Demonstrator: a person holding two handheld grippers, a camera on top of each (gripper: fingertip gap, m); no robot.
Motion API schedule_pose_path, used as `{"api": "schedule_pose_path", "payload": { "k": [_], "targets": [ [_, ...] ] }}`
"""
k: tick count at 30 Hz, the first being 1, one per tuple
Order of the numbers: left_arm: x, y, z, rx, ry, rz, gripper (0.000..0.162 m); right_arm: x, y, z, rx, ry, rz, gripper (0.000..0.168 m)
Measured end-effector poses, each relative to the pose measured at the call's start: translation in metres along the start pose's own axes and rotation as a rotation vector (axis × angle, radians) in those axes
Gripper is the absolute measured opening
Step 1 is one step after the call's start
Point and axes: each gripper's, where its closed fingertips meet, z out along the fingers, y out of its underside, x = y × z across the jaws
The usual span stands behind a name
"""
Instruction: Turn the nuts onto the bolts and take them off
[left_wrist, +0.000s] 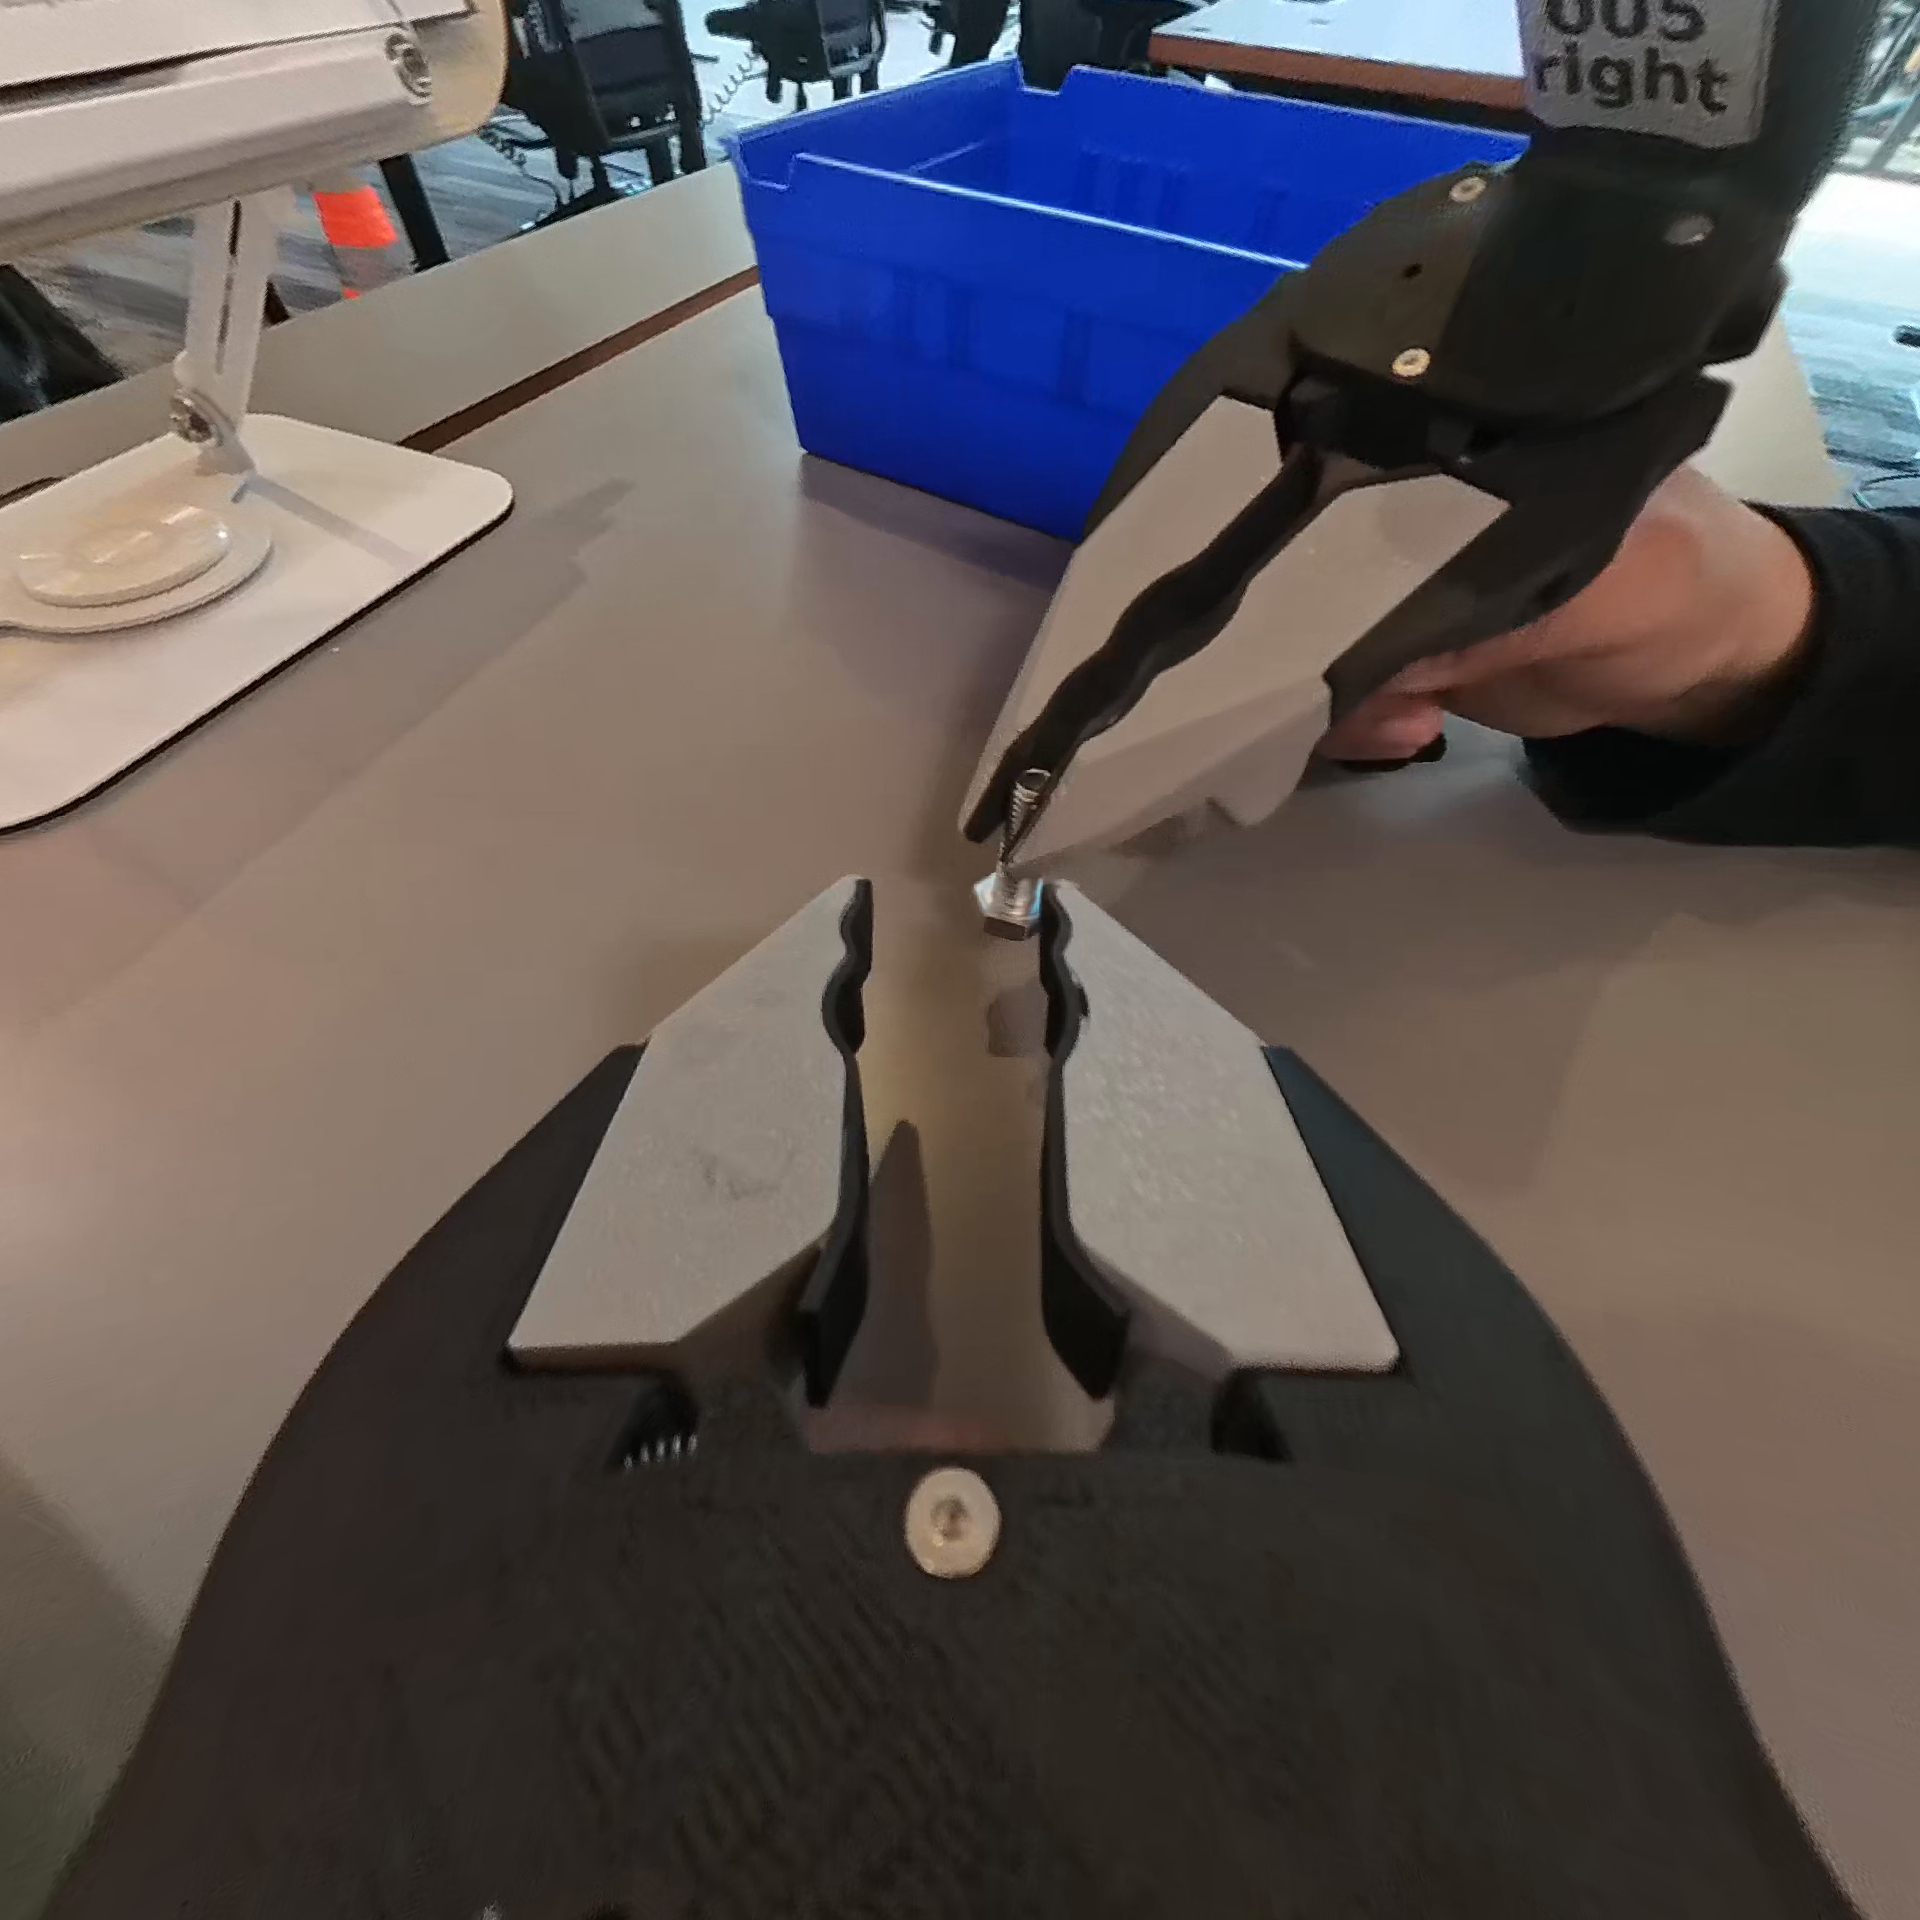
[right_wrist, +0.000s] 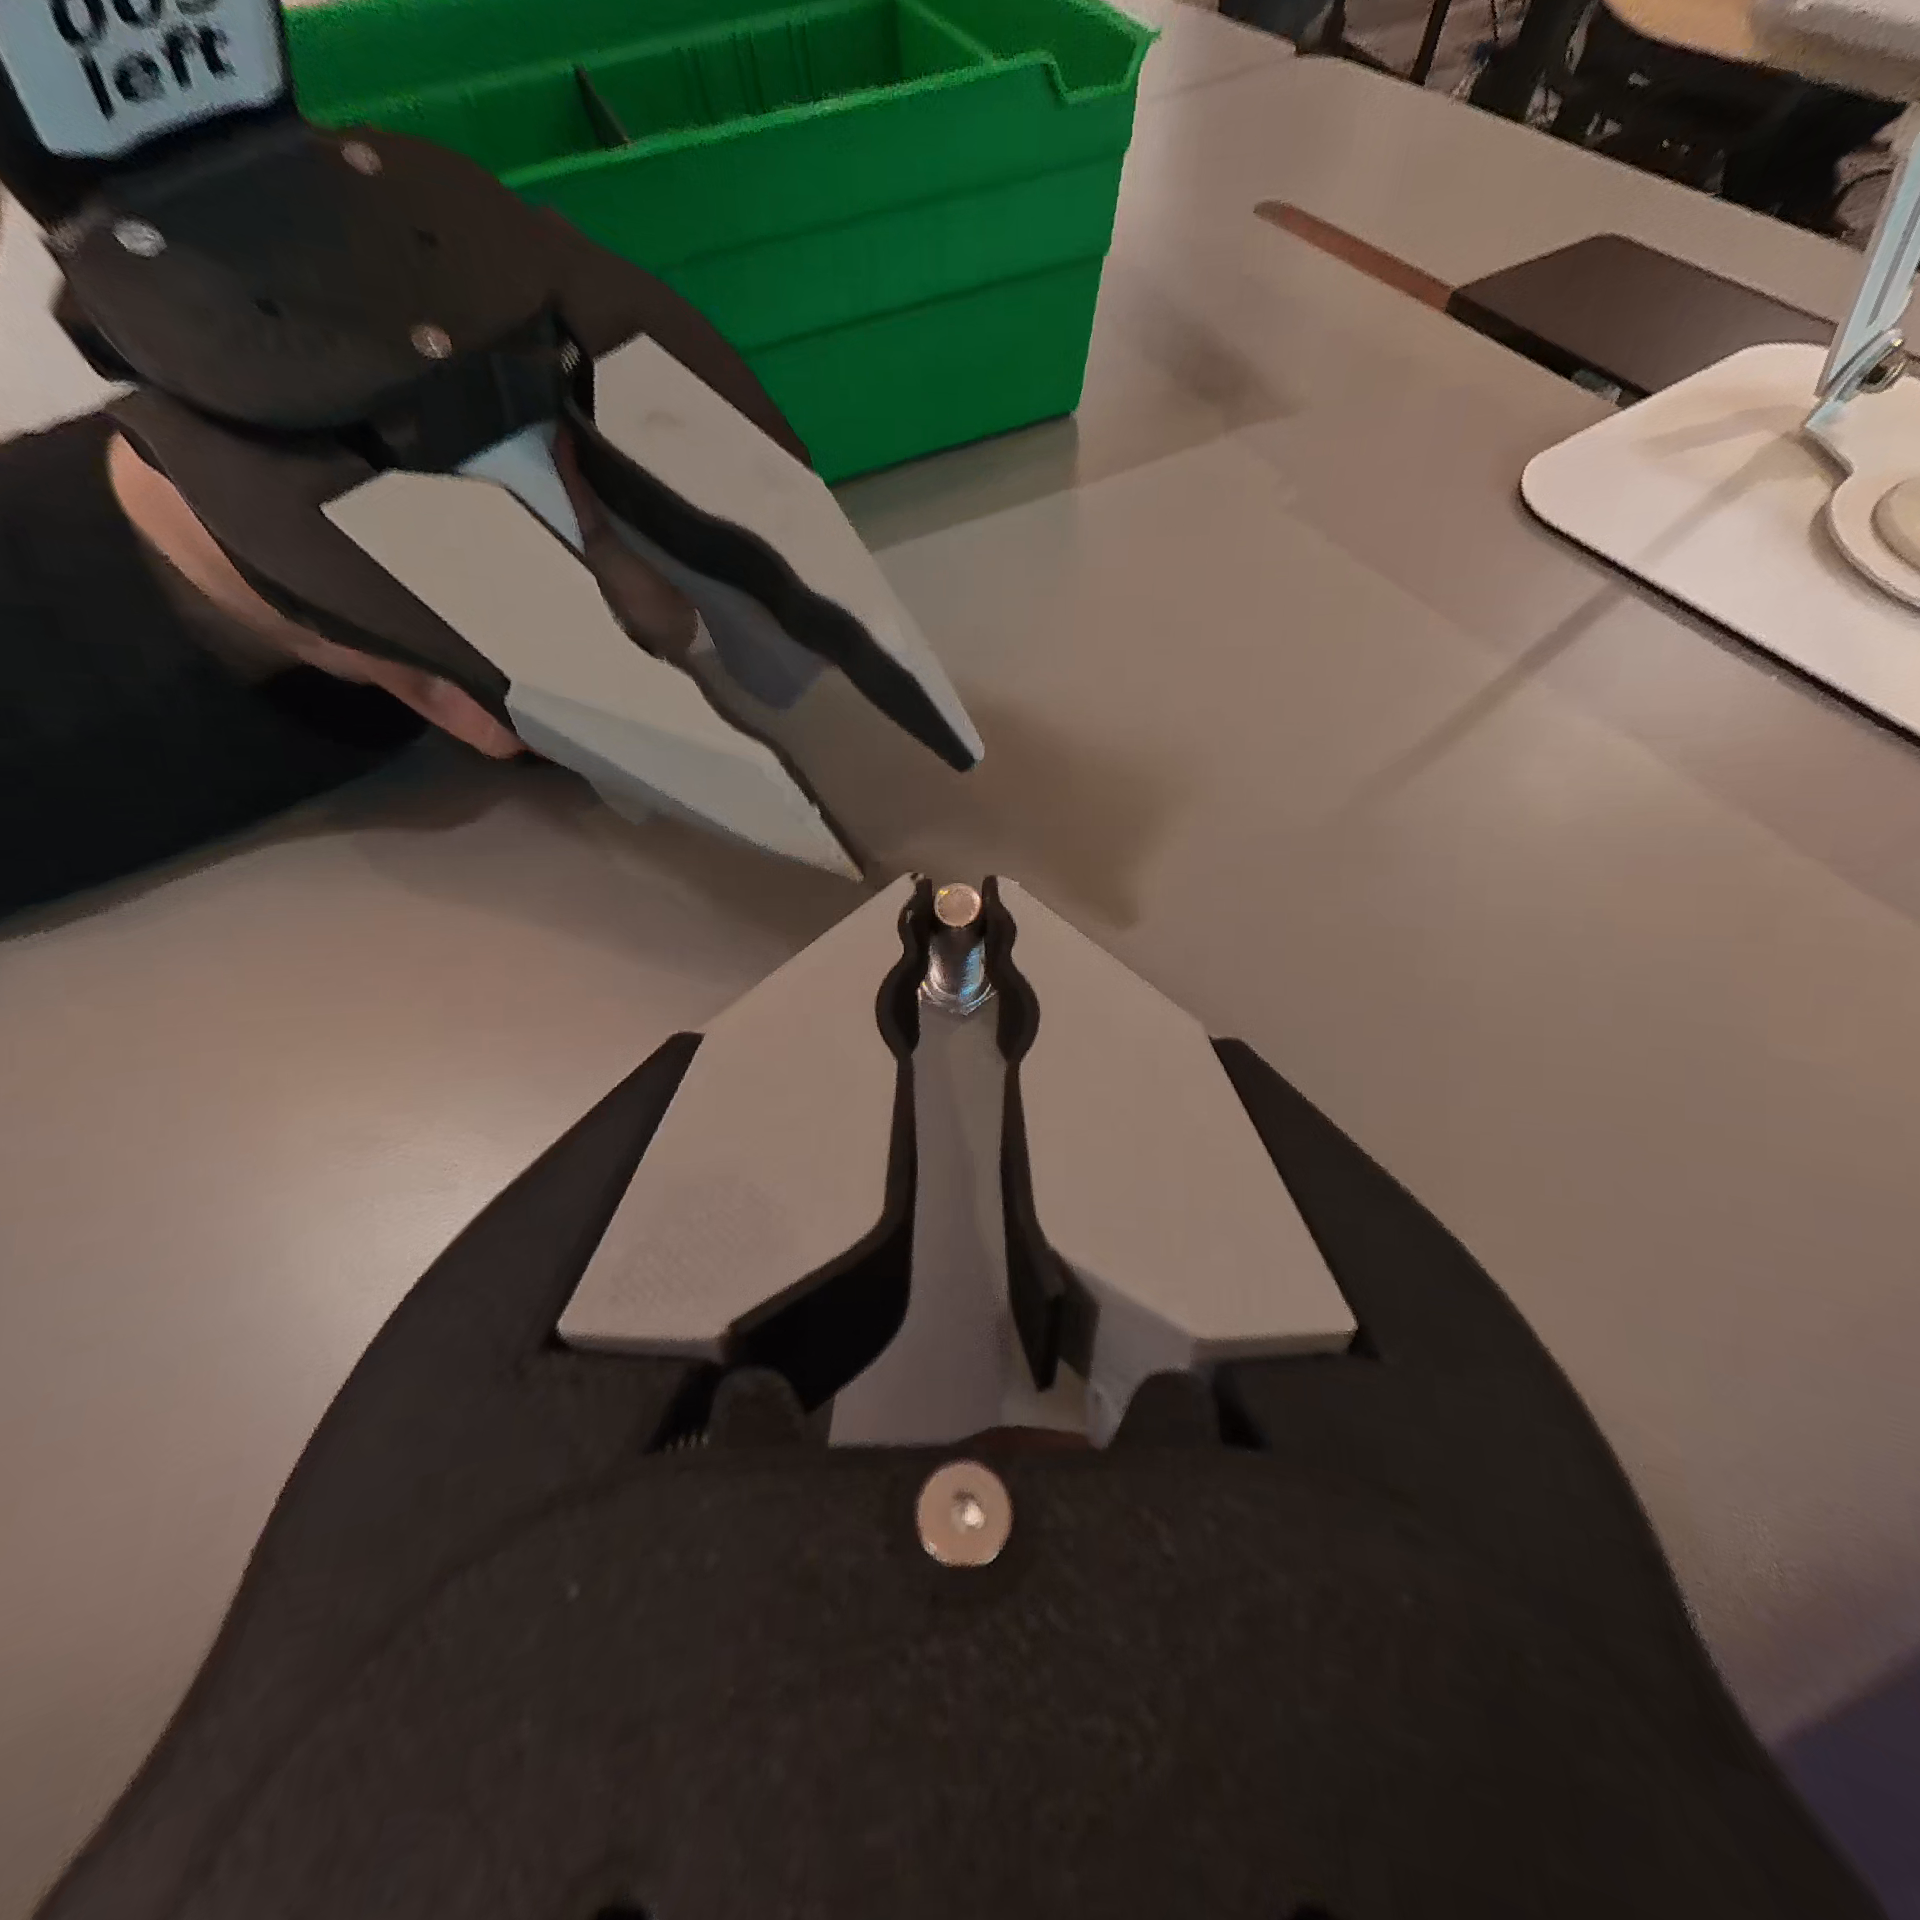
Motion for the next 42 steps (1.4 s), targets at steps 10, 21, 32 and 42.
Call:
{"api": "schedule_pose_path", "payload": {
  "k": [10,21,32,42],
  "targets": [
    [0.023,-0.006,0.007,0.020,0.055,0.068,0.028,-0.019,-0.019,-0.005,0.100,-0.098,0.026,0.007],
    [0.026,-0.011,0.004,0.061,0.071,0.066,0.017,-0.026,-0.032,-0.014,0.181,-0.186,0.099,0.007],
    [0.023,-0.015,-0.001,0.090,0.129,-0.029,0.006,-0.017,-0.046,-0.028,0.274,-0.176,0.138,0.024],
    [0.036,-0.020,-0.002,0.116,0.254,-0.183,0.006,-0.023,-0.039,-0.019,0.228,-0.183,0.125,0.026]
  ]
}}
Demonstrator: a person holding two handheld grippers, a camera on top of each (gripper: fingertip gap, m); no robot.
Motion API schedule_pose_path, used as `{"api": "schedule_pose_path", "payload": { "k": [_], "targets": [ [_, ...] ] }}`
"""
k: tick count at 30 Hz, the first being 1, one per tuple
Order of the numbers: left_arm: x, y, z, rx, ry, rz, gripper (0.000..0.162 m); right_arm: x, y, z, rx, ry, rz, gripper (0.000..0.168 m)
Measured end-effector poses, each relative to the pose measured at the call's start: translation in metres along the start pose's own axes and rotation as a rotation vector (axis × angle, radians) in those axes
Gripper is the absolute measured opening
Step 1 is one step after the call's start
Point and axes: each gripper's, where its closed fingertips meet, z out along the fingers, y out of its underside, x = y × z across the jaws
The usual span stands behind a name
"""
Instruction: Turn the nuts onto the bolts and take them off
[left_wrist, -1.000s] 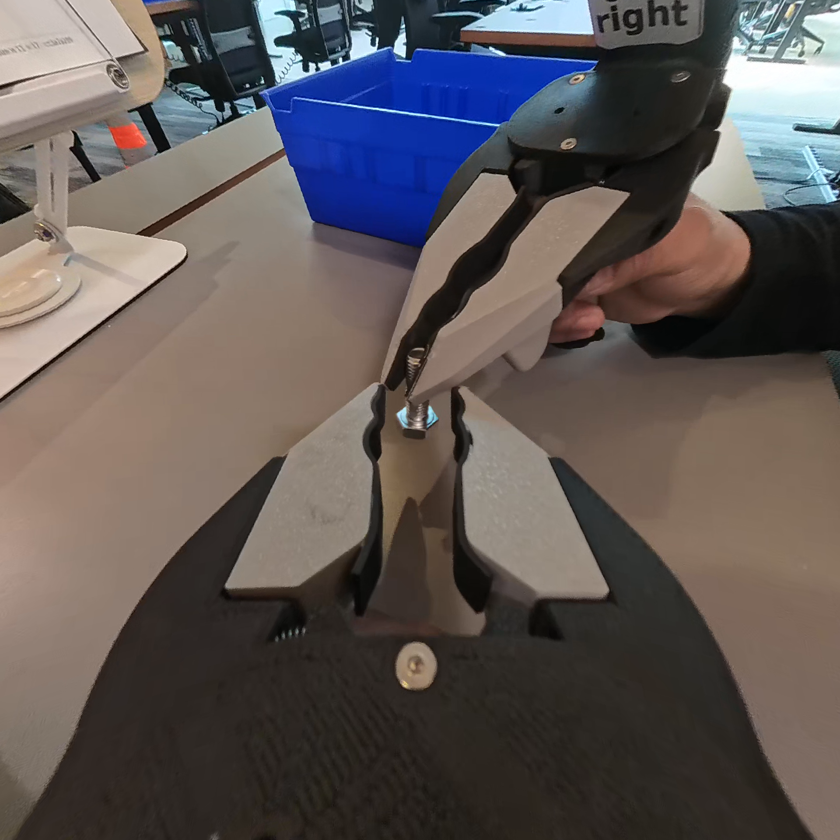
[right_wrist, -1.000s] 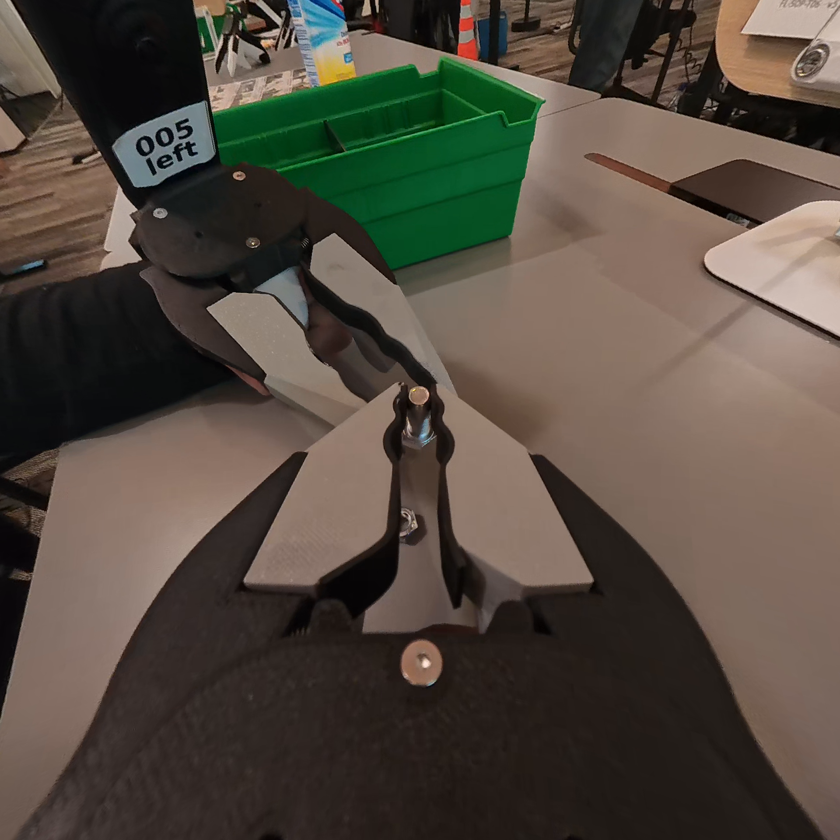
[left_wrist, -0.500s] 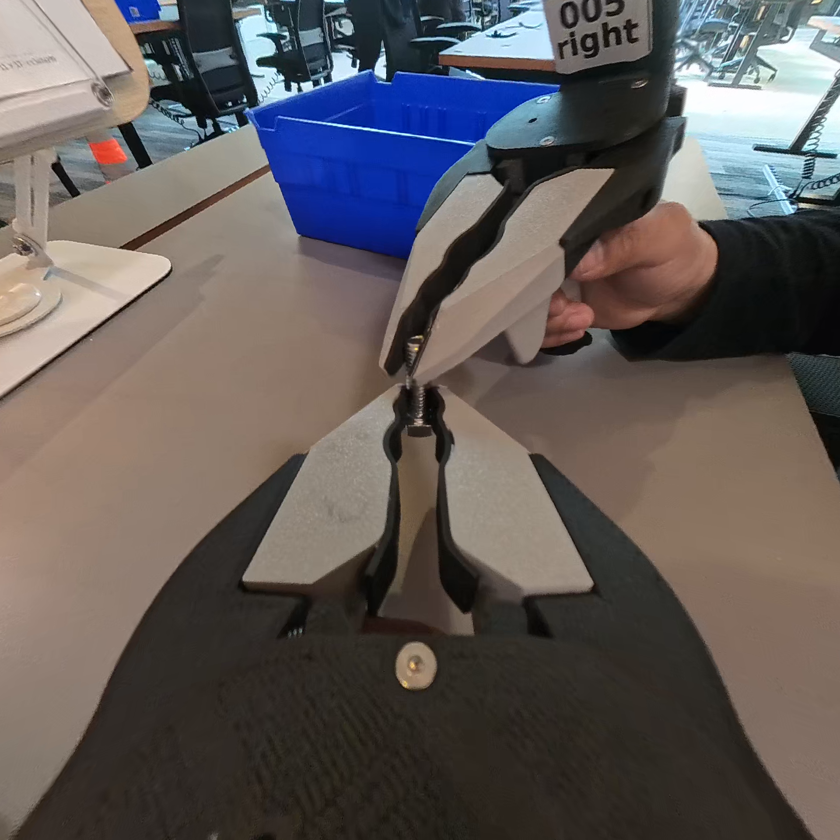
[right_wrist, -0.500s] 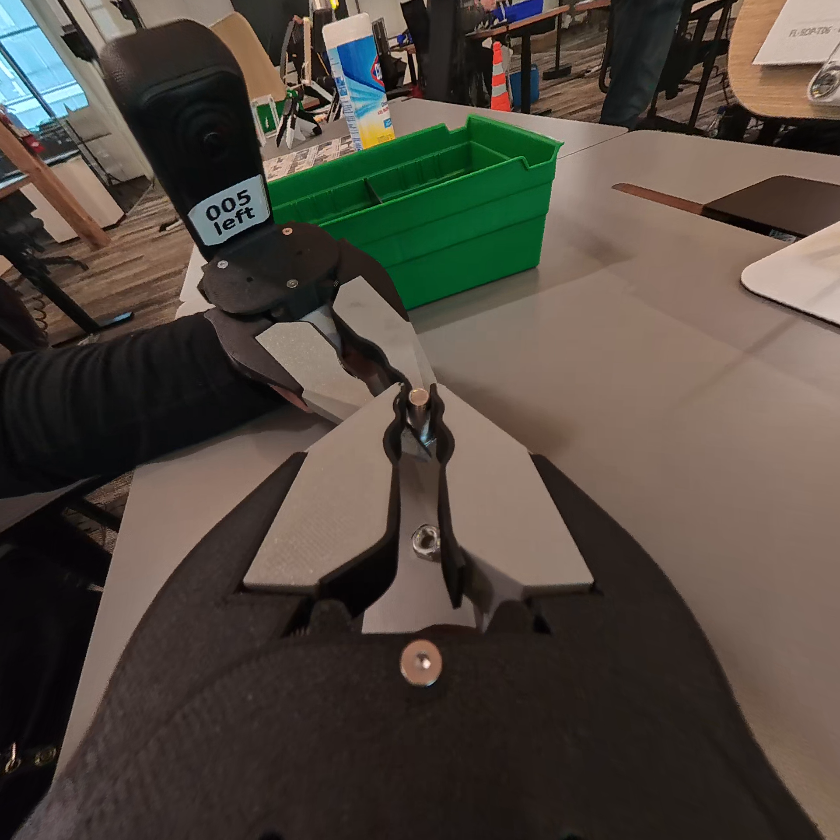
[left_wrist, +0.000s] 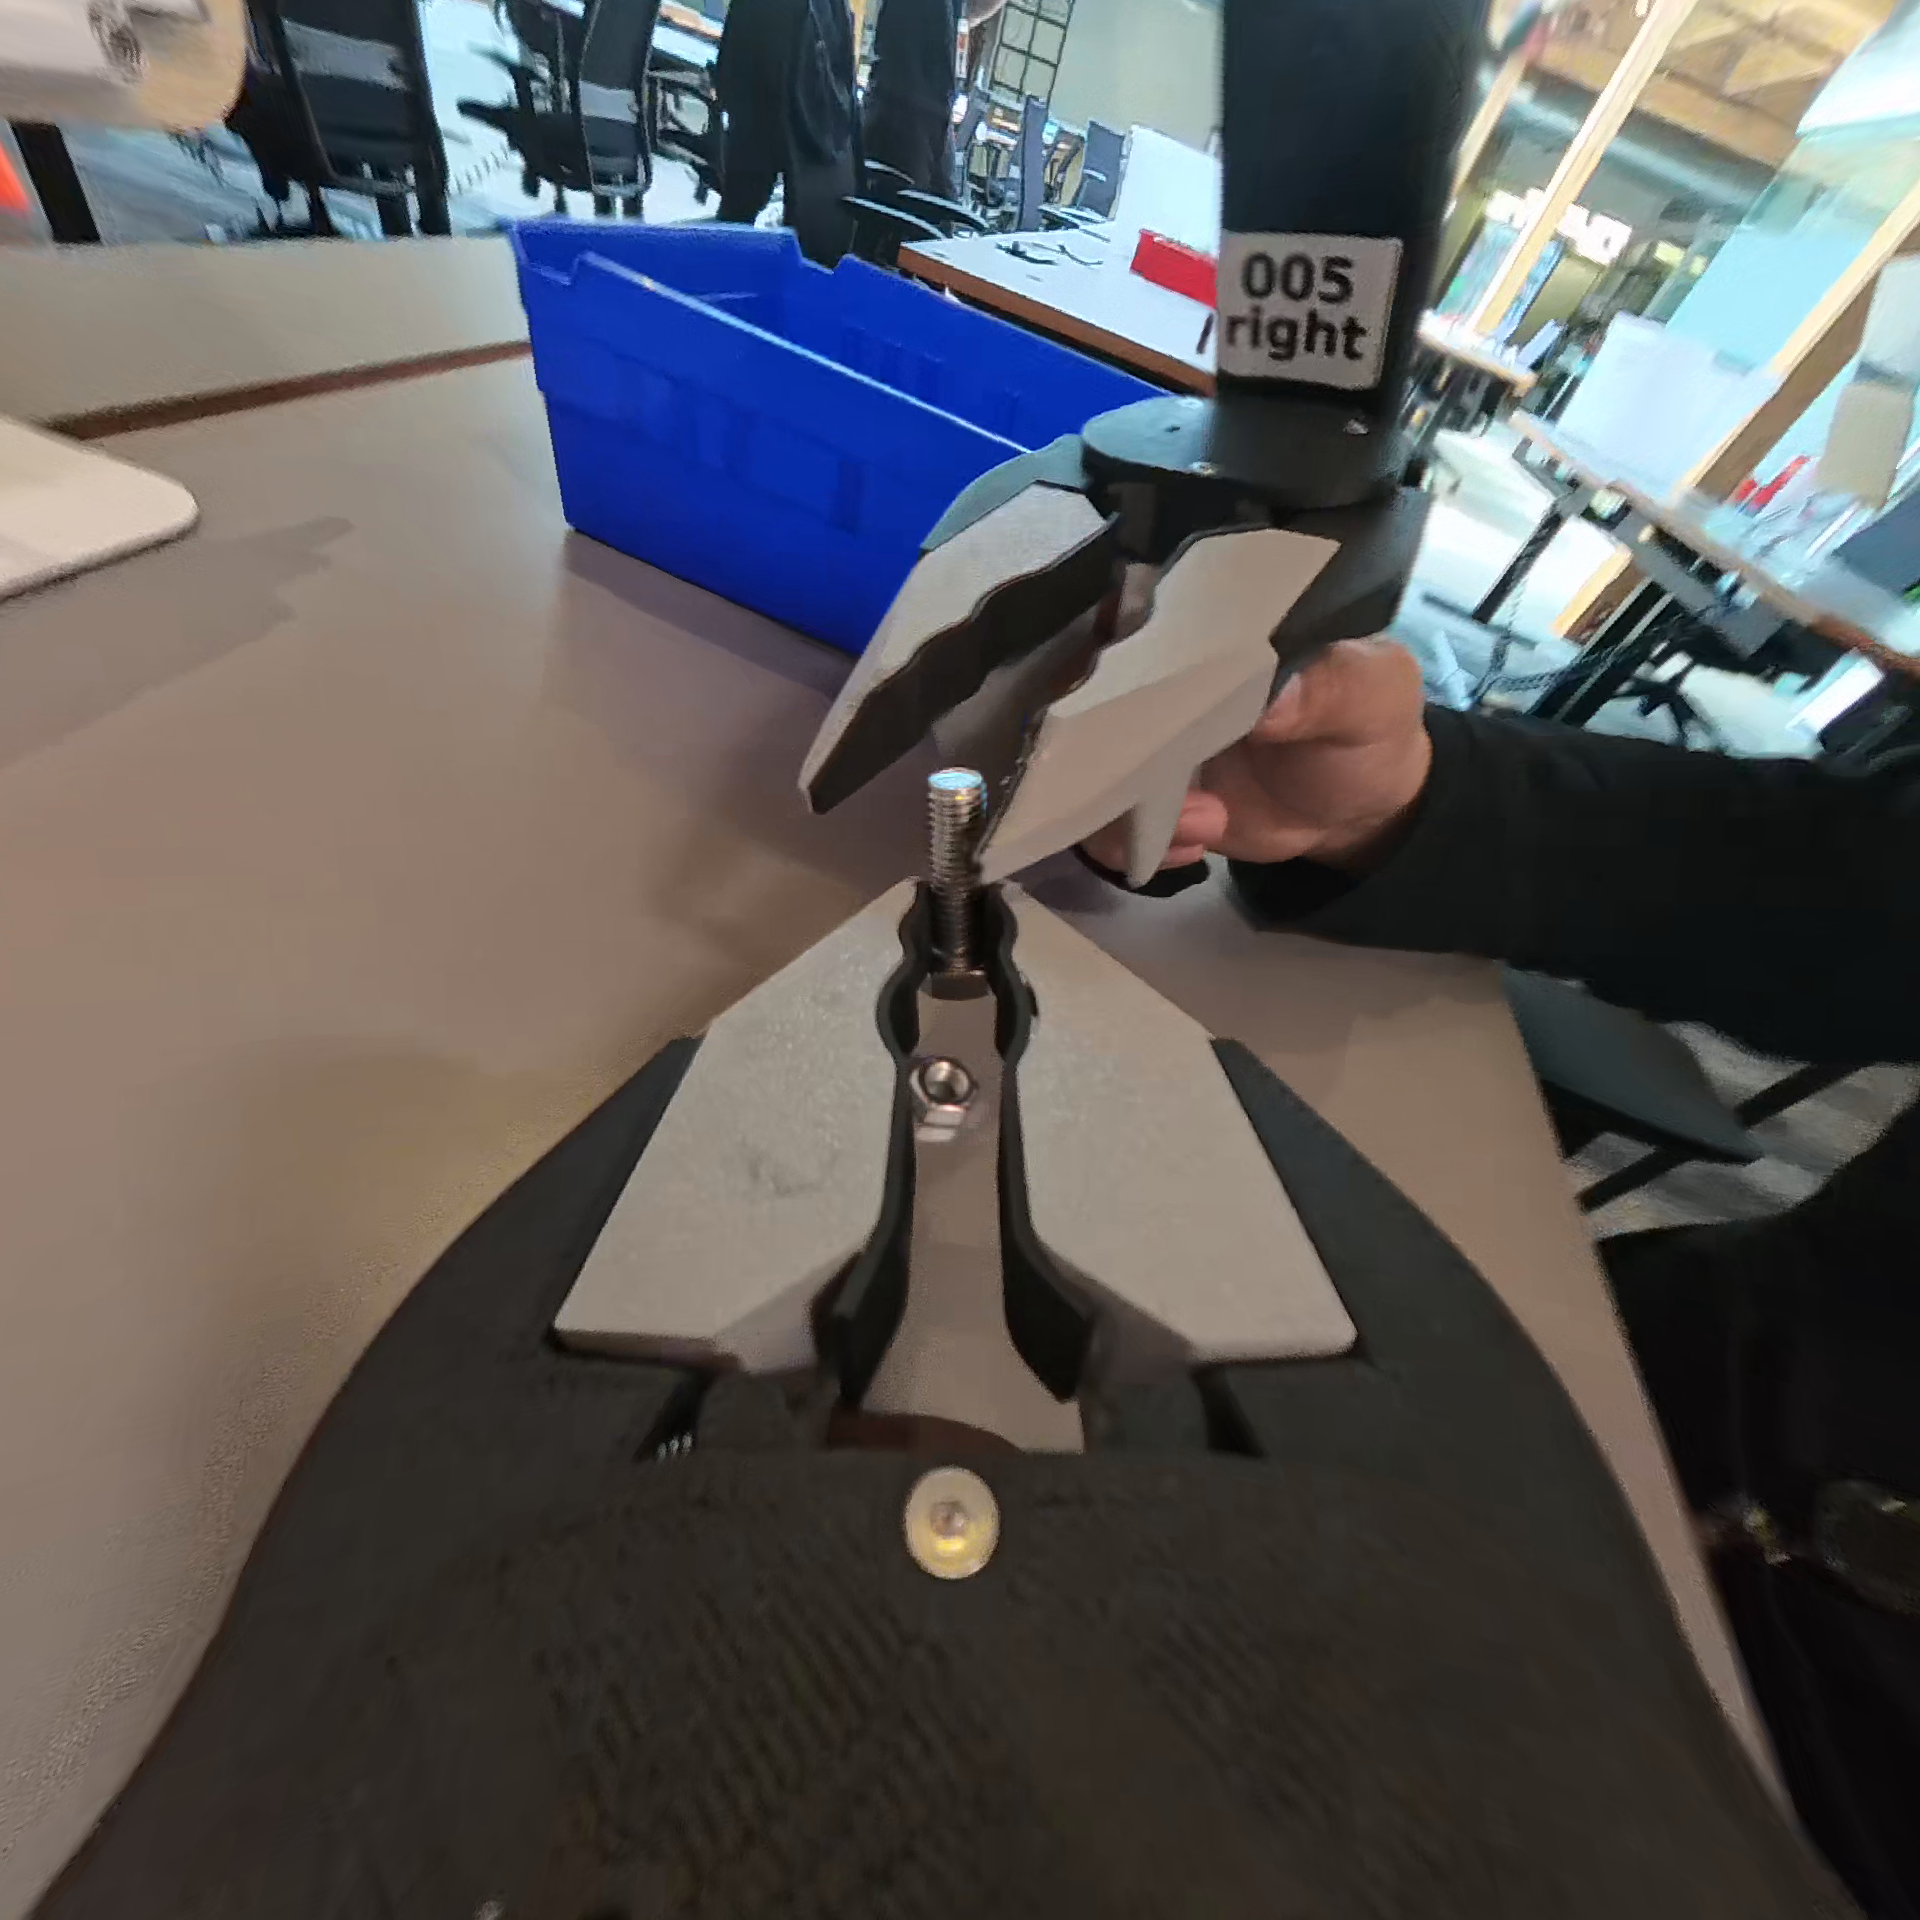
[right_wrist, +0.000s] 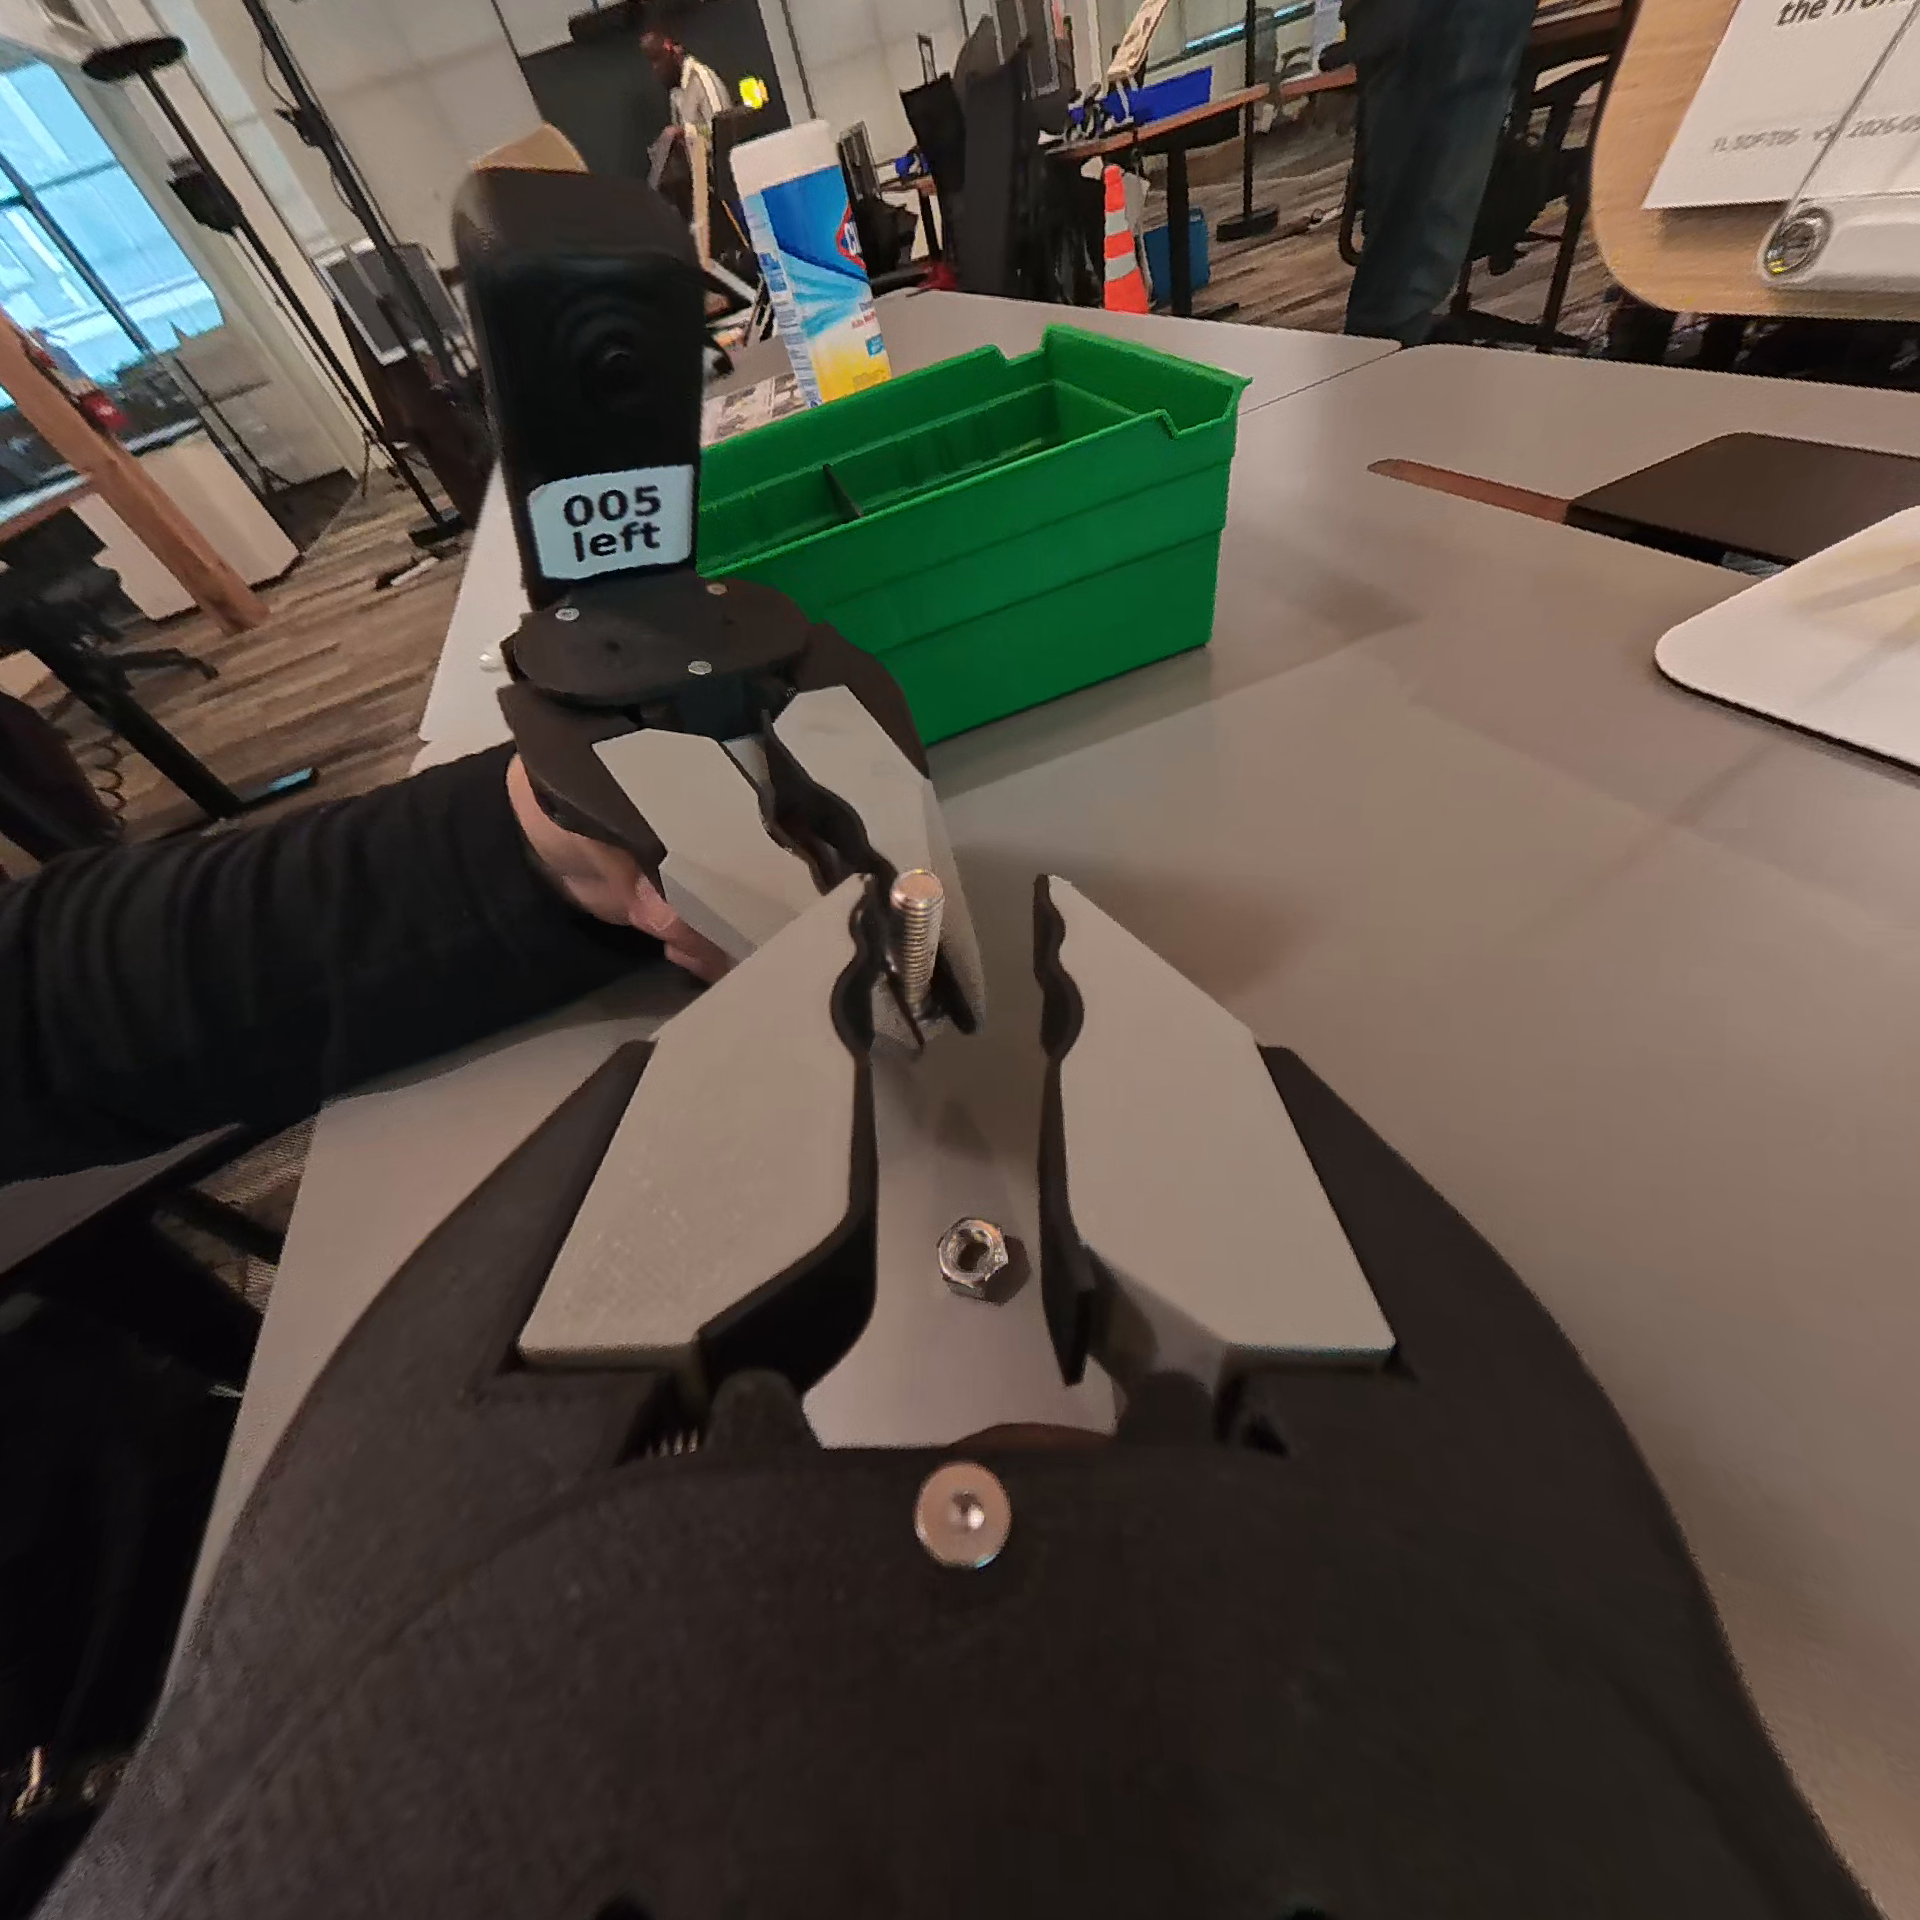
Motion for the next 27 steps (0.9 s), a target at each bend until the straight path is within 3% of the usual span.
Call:
{"api": "schedule_pose_path", "payload": {
  "k": [3,6,11,14,19,27],
  "targets": [
    [-0.004,-0.009,-0.002,0.081,0.060,-0.207,0.006,0.003,-0.003,-0.002,0.017,0.025,-0.013,0.028],
    [-0.015,-0.020,-0.013,0.172,0.063,-0.275,0.007,0.006,-0.005,-0.006,0.022,0.032,0.001,0.032],
    [-0.027,-0.019,-0.023,0.150,-0.036,-0.123,0.006,0.009,-0.013,-0.017,0.025,0.044,-0.032,0.034],
    [-0.029,-0.020,-0.027,0.155,-0.051,-0.072,0.006,0.001,0.017,-0.013,-0.165,-0.018,-0.060,0.040],
    [-0.030,-0.022,-0.031,0.172,-0.057,-0.034,0.006,0.005,0.065,-0.010,-0.452,0.025,-0.233,0.037],
    [-0.027,-0.025,-0.033,0.190,-0.043,0.017,0.006,-0.001,0.087,-0.010,-0.551,-0.016,-0.236,0.036]
  ]
}}
